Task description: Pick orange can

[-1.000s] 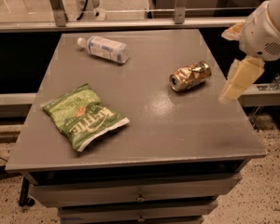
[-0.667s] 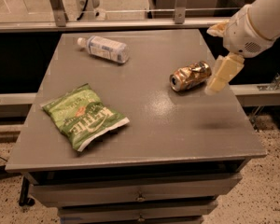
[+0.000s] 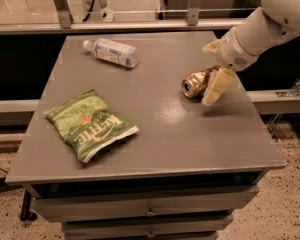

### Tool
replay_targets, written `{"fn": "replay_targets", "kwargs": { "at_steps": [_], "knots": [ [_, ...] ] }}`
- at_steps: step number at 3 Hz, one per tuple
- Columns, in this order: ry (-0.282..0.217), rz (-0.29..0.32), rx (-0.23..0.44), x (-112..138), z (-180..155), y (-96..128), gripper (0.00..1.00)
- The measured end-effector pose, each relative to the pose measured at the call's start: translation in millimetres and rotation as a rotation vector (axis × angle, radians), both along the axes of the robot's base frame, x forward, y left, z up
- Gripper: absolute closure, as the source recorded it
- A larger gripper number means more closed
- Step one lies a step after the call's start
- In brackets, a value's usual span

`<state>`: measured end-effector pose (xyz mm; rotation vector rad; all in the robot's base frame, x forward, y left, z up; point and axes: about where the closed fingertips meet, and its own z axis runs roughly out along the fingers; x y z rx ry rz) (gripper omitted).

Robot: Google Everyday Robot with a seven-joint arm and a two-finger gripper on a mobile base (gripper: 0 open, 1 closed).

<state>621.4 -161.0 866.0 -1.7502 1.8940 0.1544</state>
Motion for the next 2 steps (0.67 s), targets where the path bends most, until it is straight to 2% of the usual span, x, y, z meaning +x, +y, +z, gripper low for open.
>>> {"fn": "replay_targets", "kwargs": {
  "at_steps": [1,2],
  "knots": [
    [0.045,0.011,-0.008,9.6,-27.0,3.6,0.18],
    [0.062,0.016,-0.008,15.4,-33.8,5.3,0.41]
  ]
}}
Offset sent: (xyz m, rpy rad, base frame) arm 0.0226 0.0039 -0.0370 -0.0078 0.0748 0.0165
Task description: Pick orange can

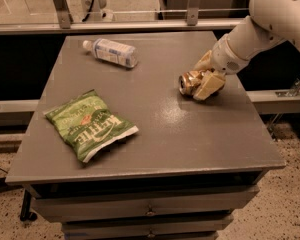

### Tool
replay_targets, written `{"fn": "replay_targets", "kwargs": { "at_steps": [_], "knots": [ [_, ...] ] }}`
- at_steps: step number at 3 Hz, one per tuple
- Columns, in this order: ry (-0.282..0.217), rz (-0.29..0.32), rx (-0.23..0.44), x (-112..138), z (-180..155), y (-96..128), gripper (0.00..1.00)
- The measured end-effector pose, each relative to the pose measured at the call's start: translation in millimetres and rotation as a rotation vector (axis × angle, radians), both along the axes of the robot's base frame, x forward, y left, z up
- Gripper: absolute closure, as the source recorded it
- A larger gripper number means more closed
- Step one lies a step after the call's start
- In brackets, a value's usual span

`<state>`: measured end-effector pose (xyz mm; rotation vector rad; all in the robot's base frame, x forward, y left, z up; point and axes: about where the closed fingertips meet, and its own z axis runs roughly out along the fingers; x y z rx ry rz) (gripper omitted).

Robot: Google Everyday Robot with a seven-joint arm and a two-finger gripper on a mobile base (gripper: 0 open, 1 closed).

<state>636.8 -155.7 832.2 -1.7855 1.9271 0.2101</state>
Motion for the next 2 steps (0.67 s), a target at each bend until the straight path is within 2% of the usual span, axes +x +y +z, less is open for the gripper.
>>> {"fn": "replay_targets", "kwargs": {
  "at_steps": [2],
  "knots": [
    [0.001,0.000,0.000,0.2,2.8,0.1,0.87]
  ]
}}
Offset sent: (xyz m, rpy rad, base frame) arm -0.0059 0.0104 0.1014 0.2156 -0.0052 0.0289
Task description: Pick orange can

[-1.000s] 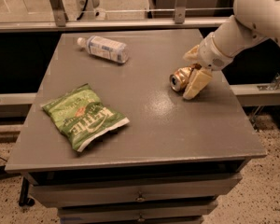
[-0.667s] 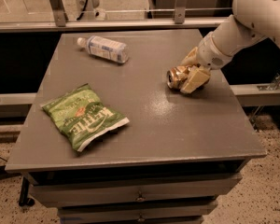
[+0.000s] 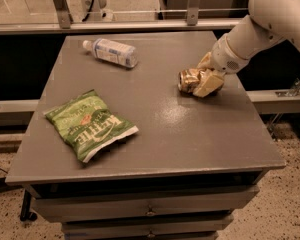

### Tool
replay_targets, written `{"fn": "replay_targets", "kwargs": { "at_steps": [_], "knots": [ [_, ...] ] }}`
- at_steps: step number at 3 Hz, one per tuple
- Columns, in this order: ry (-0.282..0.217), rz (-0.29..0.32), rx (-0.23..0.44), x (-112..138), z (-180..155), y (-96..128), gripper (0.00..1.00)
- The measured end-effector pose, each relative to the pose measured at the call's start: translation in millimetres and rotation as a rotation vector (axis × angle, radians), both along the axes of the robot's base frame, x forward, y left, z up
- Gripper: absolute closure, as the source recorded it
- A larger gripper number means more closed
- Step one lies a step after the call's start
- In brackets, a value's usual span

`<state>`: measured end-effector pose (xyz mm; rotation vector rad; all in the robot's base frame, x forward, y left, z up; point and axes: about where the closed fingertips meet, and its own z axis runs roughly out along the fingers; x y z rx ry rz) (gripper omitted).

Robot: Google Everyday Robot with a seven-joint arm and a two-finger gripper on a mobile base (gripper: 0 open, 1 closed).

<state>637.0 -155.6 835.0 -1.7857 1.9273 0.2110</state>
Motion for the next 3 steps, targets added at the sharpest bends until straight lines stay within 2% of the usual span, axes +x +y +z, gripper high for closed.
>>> {"fn": "replay_targets", "kwargs": {
  "at_steps": [1,2,3],
  "knots": [
    [-0.022,0.014,0.092,-11.7,46.3,8.4,1.00],
    [-0.081,0.004,0.256,-29.3,129.6,9.3,1.00],
    [-0.102,0.012,0.297,-29.5,148.7,14.0,1.00]
  ]
}}
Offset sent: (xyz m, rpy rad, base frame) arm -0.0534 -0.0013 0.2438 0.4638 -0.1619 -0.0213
